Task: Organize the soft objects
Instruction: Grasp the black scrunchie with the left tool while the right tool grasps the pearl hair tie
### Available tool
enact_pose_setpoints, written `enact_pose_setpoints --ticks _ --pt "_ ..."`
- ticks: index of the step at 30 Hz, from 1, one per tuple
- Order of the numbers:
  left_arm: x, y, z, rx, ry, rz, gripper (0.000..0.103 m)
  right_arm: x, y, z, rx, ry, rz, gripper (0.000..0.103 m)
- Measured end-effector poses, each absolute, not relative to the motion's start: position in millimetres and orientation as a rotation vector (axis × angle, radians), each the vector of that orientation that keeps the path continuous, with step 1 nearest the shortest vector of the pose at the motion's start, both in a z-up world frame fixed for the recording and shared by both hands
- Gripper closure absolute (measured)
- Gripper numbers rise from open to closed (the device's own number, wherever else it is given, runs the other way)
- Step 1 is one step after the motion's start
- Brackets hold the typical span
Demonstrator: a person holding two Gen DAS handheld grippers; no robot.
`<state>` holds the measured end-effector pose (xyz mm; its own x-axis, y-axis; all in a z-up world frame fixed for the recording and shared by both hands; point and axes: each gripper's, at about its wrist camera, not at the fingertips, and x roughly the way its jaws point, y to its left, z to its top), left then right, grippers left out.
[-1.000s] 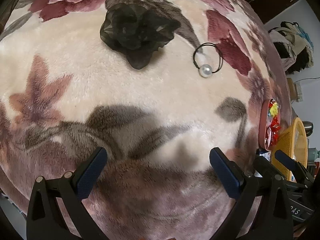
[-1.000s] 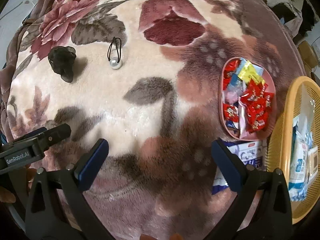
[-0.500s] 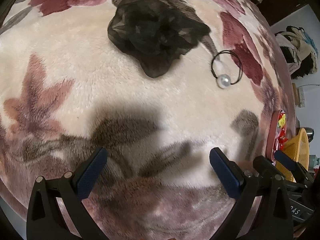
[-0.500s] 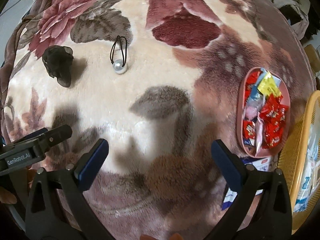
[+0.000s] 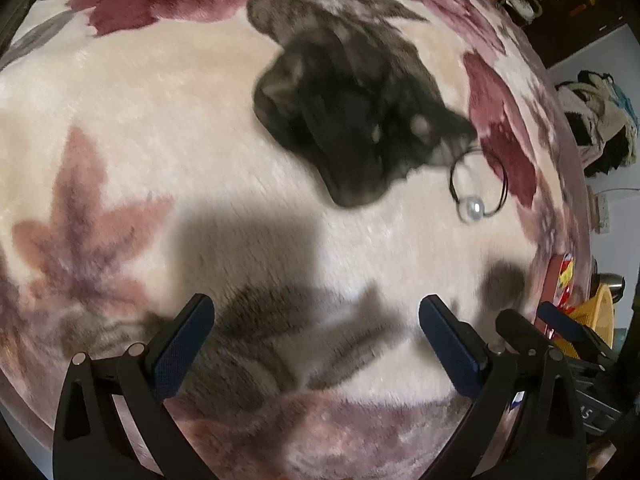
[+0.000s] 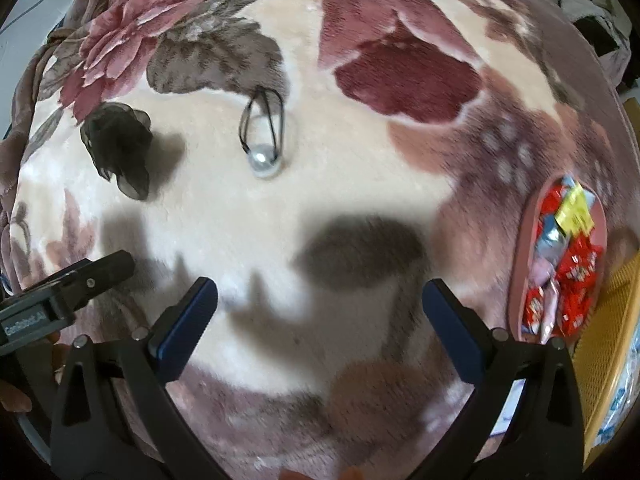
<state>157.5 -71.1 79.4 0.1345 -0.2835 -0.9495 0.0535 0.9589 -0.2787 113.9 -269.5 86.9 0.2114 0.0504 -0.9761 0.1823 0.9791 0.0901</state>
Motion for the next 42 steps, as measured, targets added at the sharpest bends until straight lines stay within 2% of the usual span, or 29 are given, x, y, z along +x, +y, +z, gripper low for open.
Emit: enact_pose_setpoints --ticks 7,9,10,12,16,18,21,22,29,30,31,32,33,34,37,42 --pt "188 -49 94 -0.22 1.373 -0.227 0.001 148 -263 84 0.244 1.312 -0.045 0.001" --pt "196 -44 97 -0.229 1.366 -0.226 0.001 156 -263 84 0.275 1.277 -0.032 0.004" --pt "199 -42 98 -0.233 1.363 -0.226 0.001 159 -262 85 0.279 1.266 -0.031 0.008" --pt "203 -42 99 -0.239 1.358 -0.226 0.001 168 -260 83 0.276 1.259 -0.026 0.029" --pt "212 -41 101 -0.248 1.352 -0.234 0.001 181 -254 74 0.252 1.264 -0.022 0.036" --pt "216 -44 101 -0.25 1.347 -0.241 0.001 185 -254 68 0.241 1.28 -0.027 0.057" --pt "222 -53 99 -0.243 1.348 -0.256 0.001 186 -255 58 0.244 1.303 -0.018 0.076" --pt "223 -57 98 -0.239 1.349 -0.262 0.001 183 -256 57 0.239 1.296 -0.02 0.079" --pt "237 -85 79 -0.242 1.351 -0.281 0.002 175 -266 57 0.269 1.282 0.0 0.078" --pt "238 -86 76 -0.256 1.351 -0.29 0.007 175 -267 56 0.271 1.282 0.002 0.078" --pt "238 -87 73 -0.275 1.353 -0.3 0.024 175 -268 56 0.275 1.28 0.004 0.078" --pt "237 -87 71 -0.296 1.358 -0.307 0.035 174 -268 56 0.277 1.278 0.006 0.078" --pt "236 -87 70 -0.304 1.365 -0.306 0.063 173 -269 56 0.282 1.276 0.008 0.078" --pt "233 -86 70 -0.302 1.367 -0.299 0.08 173 -269 57 0.286 1.274 0.009 0.078" --pt "224 -83 76 -0.271 1.35 -0.279 0.09 171 -270 59 0.297 1.265 0.014 0.078" --pt "206 -78 92 -0.249 1.318 -0.287 0.092 160 -270 71 0.31 1.229 0.019 0.078"
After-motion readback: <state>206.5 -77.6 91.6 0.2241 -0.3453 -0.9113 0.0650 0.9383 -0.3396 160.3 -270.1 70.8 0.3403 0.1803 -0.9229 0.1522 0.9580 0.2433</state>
